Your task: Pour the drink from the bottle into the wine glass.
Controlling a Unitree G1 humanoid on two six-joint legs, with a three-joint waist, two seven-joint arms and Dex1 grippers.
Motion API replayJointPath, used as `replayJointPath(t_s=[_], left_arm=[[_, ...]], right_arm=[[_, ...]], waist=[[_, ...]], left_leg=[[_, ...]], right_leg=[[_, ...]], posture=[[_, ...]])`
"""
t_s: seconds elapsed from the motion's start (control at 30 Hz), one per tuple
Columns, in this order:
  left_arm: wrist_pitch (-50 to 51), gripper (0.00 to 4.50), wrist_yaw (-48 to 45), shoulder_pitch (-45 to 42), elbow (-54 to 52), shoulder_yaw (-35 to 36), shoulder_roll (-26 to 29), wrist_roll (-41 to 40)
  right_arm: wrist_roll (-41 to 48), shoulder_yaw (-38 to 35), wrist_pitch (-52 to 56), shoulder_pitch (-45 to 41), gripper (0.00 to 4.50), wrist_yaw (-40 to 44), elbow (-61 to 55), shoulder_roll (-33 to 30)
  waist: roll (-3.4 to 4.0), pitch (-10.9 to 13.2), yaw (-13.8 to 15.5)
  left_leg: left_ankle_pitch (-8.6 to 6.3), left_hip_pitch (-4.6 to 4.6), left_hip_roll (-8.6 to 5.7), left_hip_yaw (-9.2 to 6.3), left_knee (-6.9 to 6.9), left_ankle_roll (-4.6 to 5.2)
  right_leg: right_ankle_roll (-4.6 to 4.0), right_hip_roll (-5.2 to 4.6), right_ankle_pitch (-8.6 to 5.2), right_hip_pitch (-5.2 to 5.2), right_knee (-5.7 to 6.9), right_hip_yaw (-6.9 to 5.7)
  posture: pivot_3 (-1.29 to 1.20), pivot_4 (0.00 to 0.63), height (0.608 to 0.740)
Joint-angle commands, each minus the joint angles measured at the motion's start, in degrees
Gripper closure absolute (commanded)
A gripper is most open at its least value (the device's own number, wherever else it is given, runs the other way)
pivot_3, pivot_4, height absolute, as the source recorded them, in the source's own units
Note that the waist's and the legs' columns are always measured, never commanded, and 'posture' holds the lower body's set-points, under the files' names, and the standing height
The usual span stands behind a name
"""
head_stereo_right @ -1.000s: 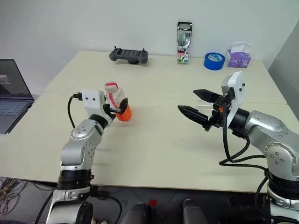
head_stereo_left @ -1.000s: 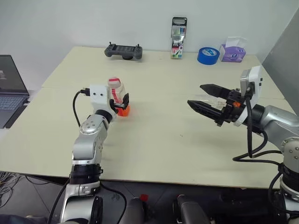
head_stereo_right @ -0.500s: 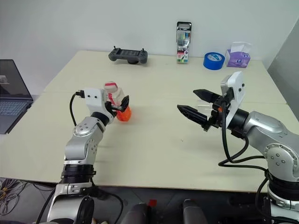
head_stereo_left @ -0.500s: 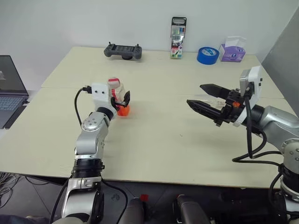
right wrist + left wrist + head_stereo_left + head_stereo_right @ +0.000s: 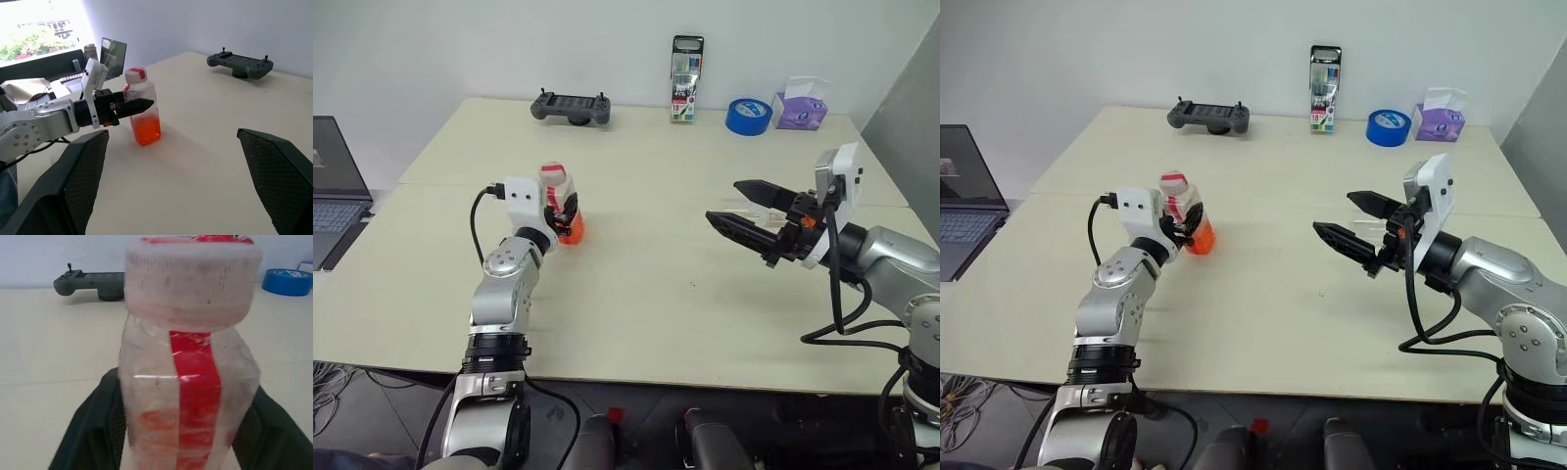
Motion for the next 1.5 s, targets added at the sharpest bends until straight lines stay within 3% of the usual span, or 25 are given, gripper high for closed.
replayJointPath(t_s=[0.03,1.13,1.27,1.5], left_arm=[[-0.22,2.71,0.31,0.43,-2.03,0.89,0.78,-0.12],[5.41,2.71,-0.82,-1.5,-7.4,-1.24,2.07,-0.25],[7.59,2.71,-5.6,-3.05,-9.33,-4.15,1.83,-2.01],[7.69,2.71,-7.98,-6.0,-7.65,-5.73,1.58,-2.19]], right_arm=[[1.6,-1.85,-0.6,0.05,0.0,-0.69,-2.2,-0.96],[-2.13,1.42,-3.62,-0.24,0.0,-3.1,-2.46,-1.02],[-9.6,6.14,-5.11,-4.25,0.0,-8.25,-0.36,1.85],[-12.95,7.75,-5.44,-7.88,0.0,-11.47,0.15,7.02]], waist=[[0.0,0.0,0.0],[0.0,0.0,-0.04],[0.0,0.0,-0.1],[0.01,0.01,-0.08]], left_leg=[[0.0,0.0,0.0,0.01,0.0,0.0],[0.0,0.0,0.0,0.0,0.0,0.0],[0.0,0.0,0.0,0.02,0.0,0.0],[0.0,-0.05,0.0,-0.02,-0.03,-0.01]], right_leg=[[0.0,0.0,0.0,0.0,0.0,0.0],[0.0,0.0,0.0,0.0,0.0,0.01],[0.0,0.0,0.0,-0.03,0.02,0.01],[-0.13,0.0,0.08,-0.05,0.02,0.0]], posture=[[0.0,0.15,0.74],[0.0,0.15,0.74],[0.0,0.15,0.74],[0.0,0.15,0.74]])
